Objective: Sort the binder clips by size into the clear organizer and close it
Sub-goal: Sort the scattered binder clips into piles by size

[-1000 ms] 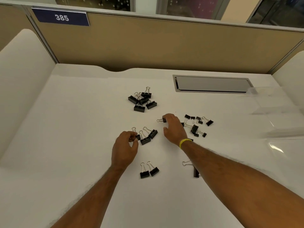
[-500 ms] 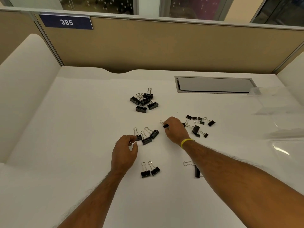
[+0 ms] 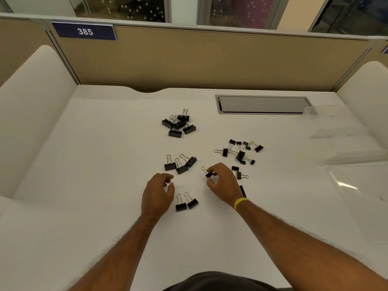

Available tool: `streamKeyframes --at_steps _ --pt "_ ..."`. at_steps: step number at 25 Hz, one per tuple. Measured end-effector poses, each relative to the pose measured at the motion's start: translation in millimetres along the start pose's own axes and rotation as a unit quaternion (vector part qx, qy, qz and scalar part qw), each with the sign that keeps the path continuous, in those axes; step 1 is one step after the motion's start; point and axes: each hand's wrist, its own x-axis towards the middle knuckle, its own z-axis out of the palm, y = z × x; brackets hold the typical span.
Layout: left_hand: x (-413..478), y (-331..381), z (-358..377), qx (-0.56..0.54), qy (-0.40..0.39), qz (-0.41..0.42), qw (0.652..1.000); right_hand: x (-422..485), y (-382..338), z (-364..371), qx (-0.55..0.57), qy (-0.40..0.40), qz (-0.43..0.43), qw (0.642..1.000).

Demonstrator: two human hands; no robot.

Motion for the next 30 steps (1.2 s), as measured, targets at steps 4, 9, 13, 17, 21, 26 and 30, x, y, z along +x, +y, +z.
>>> streamKeyframes --at_steps 4,9,13,17,21,26,30 --pt "-17.6 0.6 -0.1 -0.007 -0.006 0.003 1.000 -39.5 2.4 -1.7 -0.007 0.004 0.009 1.000" --pt "-39.9 2.3 2.7 -0.005 -0.021 0.013 1.000 -90.9 7.7 -5.8 -0.035 -0.013 -0.029 0.999" --pt "-55.5 4.7 7.4 0.008 -0.033 0.029 0.999 -119.6 12.6 -8.8 -0.053 -0.012 -0.050 0.997" --pt "-66.4 6.2 13.4 0.009 -0.032 0.059 0.998 -140.3 17.7 -13.5 -0.060 -0.022 -0.067 0.996" --pt "-69.6 13.9 19.2 0.023 -0.030 0.097 0.995 -151.5 24.4 -20.1 -0.044 -0.030 -0.061 0.997" --pt "-65.4 19.6 25.8 0.046 -0.029 0.121 0.991 -145.2 31.9 -29.6 -0.028 -0.001 -0.050 0.998" --pt "-54.4 27.3 30.3 0.077 -0.031 0.117 0.990 -105.9 33.3 -44.4 -0.037 0.046 -0.071 0.996"
